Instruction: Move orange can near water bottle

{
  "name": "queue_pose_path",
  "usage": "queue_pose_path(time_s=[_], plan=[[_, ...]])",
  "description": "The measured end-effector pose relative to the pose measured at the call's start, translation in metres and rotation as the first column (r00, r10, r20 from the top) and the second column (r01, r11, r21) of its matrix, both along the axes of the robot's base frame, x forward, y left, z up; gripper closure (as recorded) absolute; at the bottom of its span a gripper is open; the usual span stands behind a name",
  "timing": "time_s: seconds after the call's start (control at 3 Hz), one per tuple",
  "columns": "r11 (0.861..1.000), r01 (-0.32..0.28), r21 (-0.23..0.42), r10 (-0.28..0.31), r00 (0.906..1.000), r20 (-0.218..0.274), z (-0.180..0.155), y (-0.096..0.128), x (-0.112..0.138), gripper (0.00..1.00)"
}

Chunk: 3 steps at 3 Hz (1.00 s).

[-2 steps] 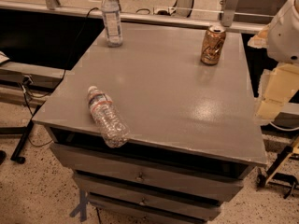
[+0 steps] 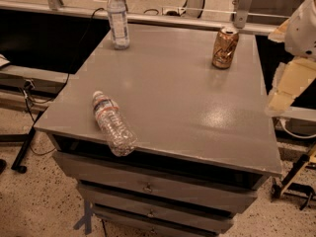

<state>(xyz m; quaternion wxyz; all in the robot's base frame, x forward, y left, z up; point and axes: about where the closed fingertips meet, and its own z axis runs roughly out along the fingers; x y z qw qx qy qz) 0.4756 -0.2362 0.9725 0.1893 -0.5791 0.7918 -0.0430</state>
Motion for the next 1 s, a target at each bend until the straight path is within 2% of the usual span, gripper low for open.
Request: queue_pose_path(time_s=[0.33,0.67,1.0], plan=[[0.996,0.083,0.043,-0.086,0.9940,0.067,-0.009,-0.022,0.059,0.00],[0.976,0.172,0.130,-0.189,0.9731,0.132,-0.020,-0.042,0.112,0.00],[0.945,0.234,0.228,-0.280,0.9404,0.194,-0.037,-0.056,0.161,0.00]])
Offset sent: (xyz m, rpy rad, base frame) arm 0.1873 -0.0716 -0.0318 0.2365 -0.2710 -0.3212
